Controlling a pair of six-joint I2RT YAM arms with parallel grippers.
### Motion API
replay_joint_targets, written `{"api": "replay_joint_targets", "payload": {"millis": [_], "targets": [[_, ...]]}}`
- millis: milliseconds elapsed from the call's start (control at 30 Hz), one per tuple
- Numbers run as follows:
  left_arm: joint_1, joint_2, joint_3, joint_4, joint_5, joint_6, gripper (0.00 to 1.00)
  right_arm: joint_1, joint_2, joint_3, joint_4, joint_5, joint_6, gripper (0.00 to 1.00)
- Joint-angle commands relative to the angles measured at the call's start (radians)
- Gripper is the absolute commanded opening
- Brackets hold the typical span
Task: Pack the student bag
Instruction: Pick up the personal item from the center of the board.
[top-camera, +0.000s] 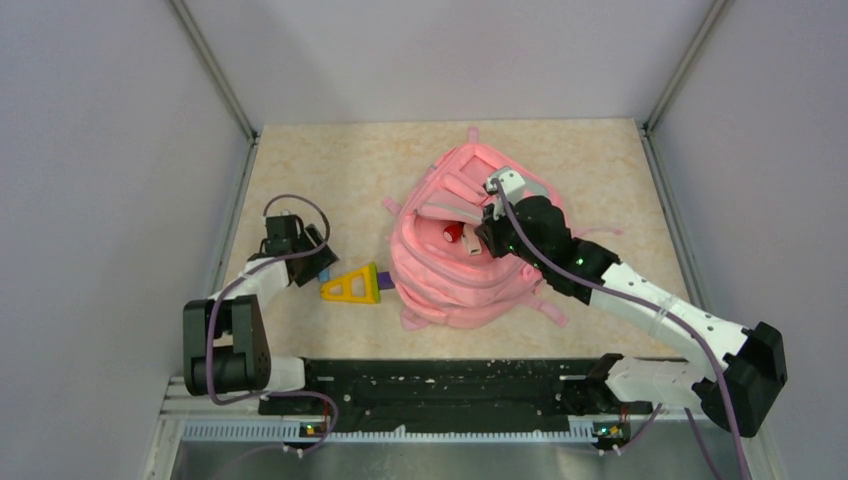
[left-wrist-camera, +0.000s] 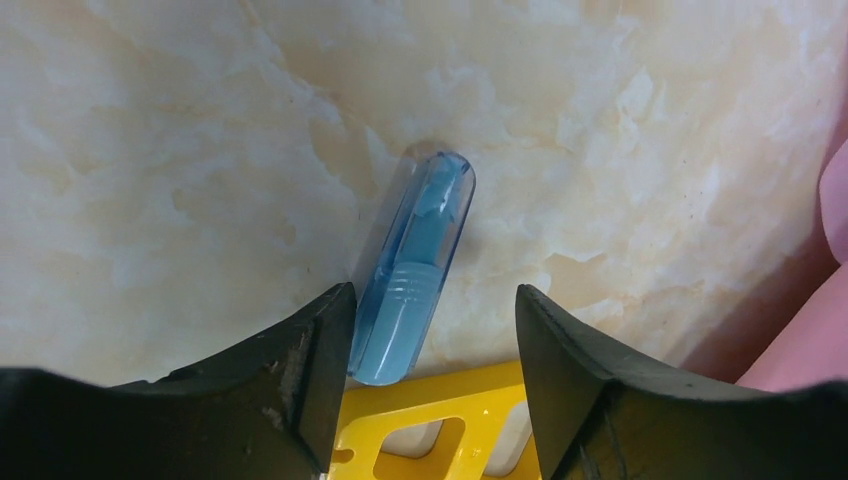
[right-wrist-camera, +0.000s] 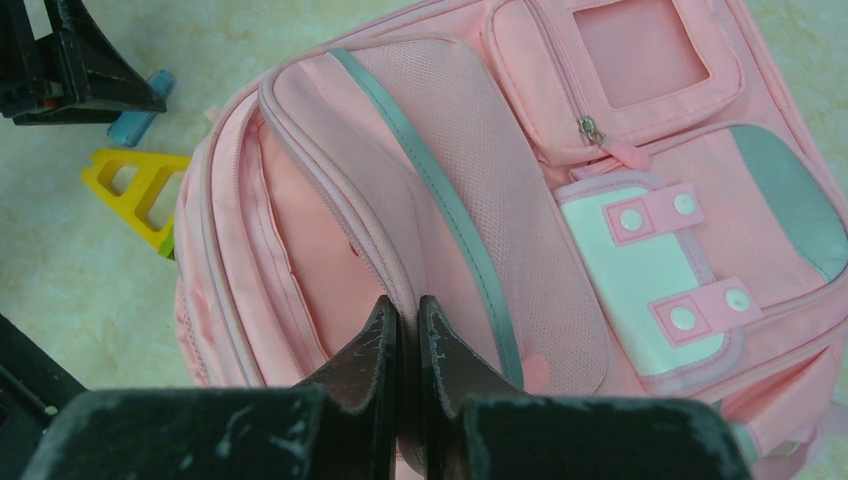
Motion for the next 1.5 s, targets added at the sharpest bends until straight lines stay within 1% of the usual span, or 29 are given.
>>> {"api": "replay_joint_targets", "payload": {"millis": [0,100,200,233,333,433,533,700,800,833,967,1000,1100,1167,1300,1467], "targets": [[-0.007,0.092,0.015,-0.078,-0.054,-0.034,0.64,0.003,-0.065,0.026,0.124,0.011,0.007,0.00],[-0.016,0.112,0.030,-0.092,-0.079,-0.039,0.57,0.004,-0.063,0.022,0.126,0.014,0.004,0.00],[-0.031,0.128,0.043,-0.105,-0.098,-0.045,0.55,0.003,-0.059,0.024,0.128,0.010,0.005,0.00],[-0.035,0.136,0.049,-0.110,-0.124,-0.048,0.54,0.004,-0.059,0.023,0.130,0.007,0.006,0.00],[-0.061,0.168,0.076,-0.140,-0.162,-0.051,0.47,0.003,-0.059,0.024,0.132,0.001,0.008,0.00],[-0.092,0.197,0.108,-0.174,-0.205,-0.055,0.42,0.003,-0.064,0.021,0.131,-0.001,0.010,0.00],[-0.126,0.216,0.127,-0.190,-0.225,-0.058,0.40,0.004,-0.073,0.018,0.130,0.001,0.010,0.00],[-0.164,0.247,0.166,-0.234,-0.244,-0.050,0.42,0.003,-0.087,0.016,0.127,0.000,0.008,0.00],[-0.182,0.259,0.186,-0.253,-0.264,-0.051,0.42,0.004,-0.097,0.013,0.127,-0.003,0.009,0.00],[-0.183,0.262,0.189,-0.258,-0.267,-0.051,0.39,0.003,-0.101,0.011,0.128,-0.003,0.009,0.00],[-0.191,0.254,0.186,-0.247,-0.249,-0.039,0.16,0.003,-0.114,0.006,0.128,0.005,0.006,0.00],[-0.194,0.249,0.182,-0.243,-0.250,-0.039,0.13,0.004,-0.114,0.007,0.126,0.006,0.007,0.00],[-0.209,0.210,0.162,-0.231,-0.258,-0.039,0.10,0.002,-0.117,0.006,0.125,0.004,0.007,0.00],[-0.230,0.153,0.145,-0.226,-0.272,-0.036,0.09,0.003,-0.120,0.005,0.126,0.004,0.006,0.00],[-0.289,-0.025,0.110,-0.229,-0.297,-0.021,0.09,0.003,-0.120,0.006,0.127,0.003,0.008,0.00],[-0.366,-0.256,0.094,-0.263,-0.218,-0.031,0.11,0.002,-0.115,0.010,0.127,0.008,0.007,0.00]]}}
